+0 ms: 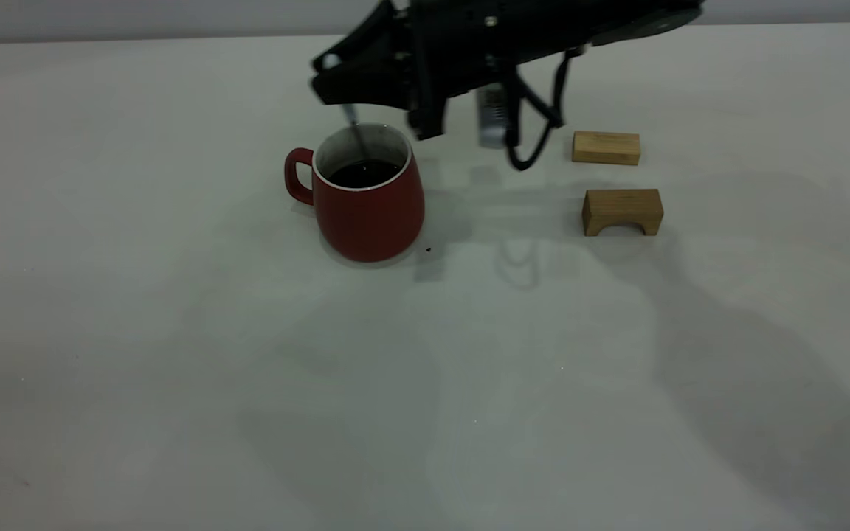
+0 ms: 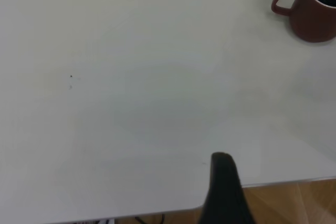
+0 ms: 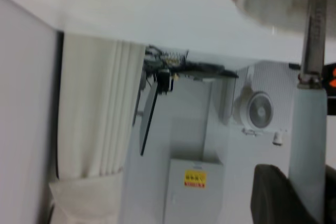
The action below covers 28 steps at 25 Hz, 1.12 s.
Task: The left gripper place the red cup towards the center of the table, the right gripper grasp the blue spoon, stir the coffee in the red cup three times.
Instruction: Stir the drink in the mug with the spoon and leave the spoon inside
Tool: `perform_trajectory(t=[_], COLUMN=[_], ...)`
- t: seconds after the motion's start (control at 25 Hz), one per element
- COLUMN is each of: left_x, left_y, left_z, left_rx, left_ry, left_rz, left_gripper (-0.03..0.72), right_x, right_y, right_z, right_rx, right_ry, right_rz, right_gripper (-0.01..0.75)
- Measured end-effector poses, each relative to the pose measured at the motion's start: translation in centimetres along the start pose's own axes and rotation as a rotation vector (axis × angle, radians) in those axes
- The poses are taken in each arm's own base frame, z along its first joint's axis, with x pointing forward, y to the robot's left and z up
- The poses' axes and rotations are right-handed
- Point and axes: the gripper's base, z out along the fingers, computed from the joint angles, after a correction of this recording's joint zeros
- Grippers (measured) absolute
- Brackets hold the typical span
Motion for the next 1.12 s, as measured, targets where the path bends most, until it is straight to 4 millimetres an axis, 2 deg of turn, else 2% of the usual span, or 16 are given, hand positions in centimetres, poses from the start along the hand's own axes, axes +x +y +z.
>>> perform_trajectory(t=[0.16,0.32,0.44,0.6,0.84,1.12], left_x=[0.0,0.0,0.0,0.0,0.0,0.0], left_y=[0.0,0.0,0.0,0.0,0.0,0.0], left_z=[0.0,0.0,0.0,0.0,0.0,0.0], left_rx=[0.000,0.000,0.000,0.000,0.000,0.000], left_ry=[0.000,0.000,0.000,0.000,0.000,0.000], left_rz=[0.000,0.000,0.000,0.000,0.001,0.001], left_gripper=[0.594,0.594,0.594,0.594,0.594,0.594], right_x=[-0.9,-0.4,0.5,1.2,0.0,-0.4], right_y=[0.2,-0.3,-0.5,-0.4,0.3,-0.1], right_z=[-1.0,-0.3,0.8,1.3,-0.1,-0.3], right_rx=[0.025,0.041,0.019,-0.025,-0.031,0.028], right_ry=[-0.042,-0.039,0.007,0.045,0.004,-0.030], right_rz=[0.155,0.273,0.227,0.080,0.003,-0.052], right_gripper=[0.143,0.143,0.143,0.143,0.143,0.143])
